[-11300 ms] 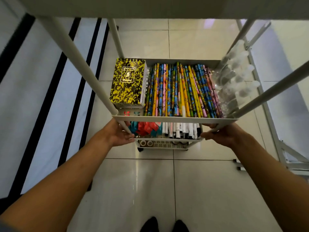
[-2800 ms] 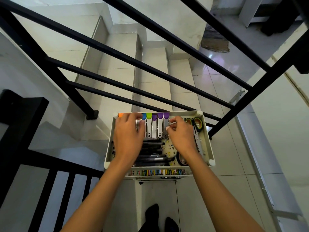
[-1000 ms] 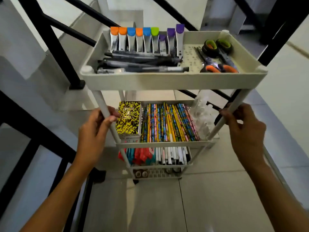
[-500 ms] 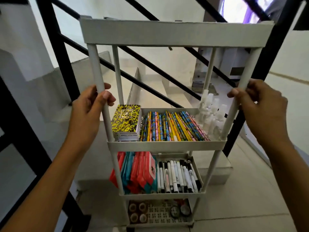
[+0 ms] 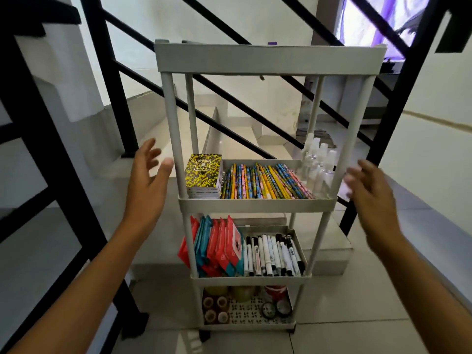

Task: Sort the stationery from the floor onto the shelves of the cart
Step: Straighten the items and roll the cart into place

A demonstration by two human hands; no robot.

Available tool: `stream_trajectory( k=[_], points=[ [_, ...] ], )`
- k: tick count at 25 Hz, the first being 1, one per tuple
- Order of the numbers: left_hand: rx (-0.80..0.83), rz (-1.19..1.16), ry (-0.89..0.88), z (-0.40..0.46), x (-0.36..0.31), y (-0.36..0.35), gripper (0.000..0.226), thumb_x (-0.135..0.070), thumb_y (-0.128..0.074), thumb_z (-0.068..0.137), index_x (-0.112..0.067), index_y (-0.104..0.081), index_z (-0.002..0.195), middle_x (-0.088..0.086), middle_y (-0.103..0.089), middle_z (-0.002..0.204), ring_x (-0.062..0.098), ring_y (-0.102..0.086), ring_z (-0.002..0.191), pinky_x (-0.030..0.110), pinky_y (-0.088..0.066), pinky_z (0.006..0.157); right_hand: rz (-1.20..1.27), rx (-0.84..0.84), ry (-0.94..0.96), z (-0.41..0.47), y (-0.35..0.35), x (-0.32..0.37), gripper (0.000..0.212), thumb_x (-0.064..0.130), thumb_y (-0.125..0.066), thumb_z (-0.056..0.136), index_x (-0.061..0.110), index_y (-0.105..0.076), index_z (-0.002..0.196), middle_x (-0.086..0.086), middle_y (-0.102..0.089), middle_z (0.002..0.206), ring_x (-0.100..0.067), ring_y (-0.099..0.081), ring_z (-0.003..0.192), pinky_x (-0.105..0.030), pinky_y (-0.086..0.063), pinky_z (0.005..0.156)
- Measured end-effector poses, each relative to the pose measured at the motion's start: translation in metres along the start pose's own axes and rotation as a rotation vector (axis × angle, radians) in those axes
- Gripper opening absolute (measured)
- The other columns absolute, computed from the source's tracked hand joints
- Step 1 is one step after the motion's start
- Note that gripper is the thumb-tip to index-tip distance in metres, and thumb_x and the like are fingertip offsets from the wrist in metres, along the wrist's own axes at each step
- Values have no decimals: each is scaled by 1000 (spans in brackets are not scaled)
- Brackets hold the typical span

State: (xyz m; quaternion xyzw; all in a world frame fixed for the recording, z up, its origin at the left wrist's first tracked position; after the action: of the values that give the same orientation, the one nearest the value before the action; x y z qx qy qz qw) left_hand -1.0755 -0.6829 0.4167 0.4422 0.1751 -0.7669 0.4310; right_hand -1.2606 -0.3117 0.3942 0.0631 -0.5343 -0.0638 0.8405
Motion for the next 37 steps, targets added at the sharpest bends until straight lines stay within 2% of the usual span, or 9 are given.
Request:
stream_trajectory(
  k=[2,5,9,18,26,29,31,34,37],
  points=[
    [-4,-25,221,-35,62,-1,58,-4,-56,92,-18,-33,143,7,-46,137,17,-46,118,28,-42,95,-9,101,-179,-28,-14,-59,49,21,-56,94,28,-39,139,-2,-56,134,-20,-56,116,-49,-44,102],
    [238,-10,454,-83,129,-36,44,-11,-69,81,-18,-53,122,12,-59,122,22,-55,111,38,-46,95,-98,223,-271,-54,-39,-106,39,23,-60,93,21,-48,129,-1,-61,124,-22,-59,111,-39,-47,94],
    [221,345,302,-95,132,-37,19,-14,-57,94,-5,-62,109,9,-67,101,20,-64,93,27,-49,73,-309,128,-90,-54,-41,-112,19,22,-58,94,9,-55,108,-9,-70,96,-29,-66,89,-39,-51,75],
    [234,246,266,-99,133,-36,13,-20,-59,92,-13,-59,103,5,-67,98,19,-66,96,37,-56,83,-433,112,78,-51,-43,-117,21,24,-57,95,9,-54,109,-11,-70,93,-31,-67,78,-47,-55,70],
    [223,271,244,-103,132,-36,27,-21,-55,94,-10,-55,119,7,-62,117,19,-60,110,33,-53,85,-234,207,-10,-59,-38,-128,27,22,-58,94,16,-57,120,6,-65,115,-11,-63,103,-34,-51,92],
    [-3,290,152,-130,141,-16,35,-12,-54,95,-13,-48,130,3,-53,123,11,-51,112,19,-44,83,-186,145,-165,-94,-22,-186,37,22,-53,97,26,-47,133,11,-56,129,-8,-55,114,-33,-47,95],
    [-119,261,317,-162,190,-5,40,-2,-53,93,-8,-46,131,12,-53,126,22,-53,114,23,-42,87,-214,184,-351,-128,-29,-240,47,16,-56,94,26,-42,137,0,-53,137,-17,-54,118,-36,-46,95],
    [155,287,624,-202,275,-32,49,-3,-59,90,-6,-44,137,13,-52,134,27,-50,123,29,-40,96,-274,345,-496,-151,-65,-291,52,16,-63,91,17,-41,138,-7,-52,139,-23,-54,121,-33,-44,93],
    [322,239,635,-210,303,-60,28,-11,-62,90,-11,-56,118,7,-62,115,24,-58,111,37,-47,93,-361,336,-407,-142,-89,-305,34,18,-61,92,6,-52,123,-13,-64,121,-30,-60,111,-24,-39,80]
  ],
)
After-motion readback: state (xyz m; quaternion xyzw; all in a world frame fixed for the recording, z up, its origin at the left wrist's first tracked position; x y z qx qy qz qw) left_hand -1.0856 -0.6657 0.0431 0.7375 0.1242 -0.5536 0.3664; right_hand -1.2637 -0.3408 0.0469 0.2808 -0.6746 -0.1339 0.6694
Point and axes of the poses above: each hand's wrist, its own z-axis towards the middle knuckle, its own y-axis out of the back of the hand, x = y × z, the point moved 8 cm from there along z, towards the middle knuckle
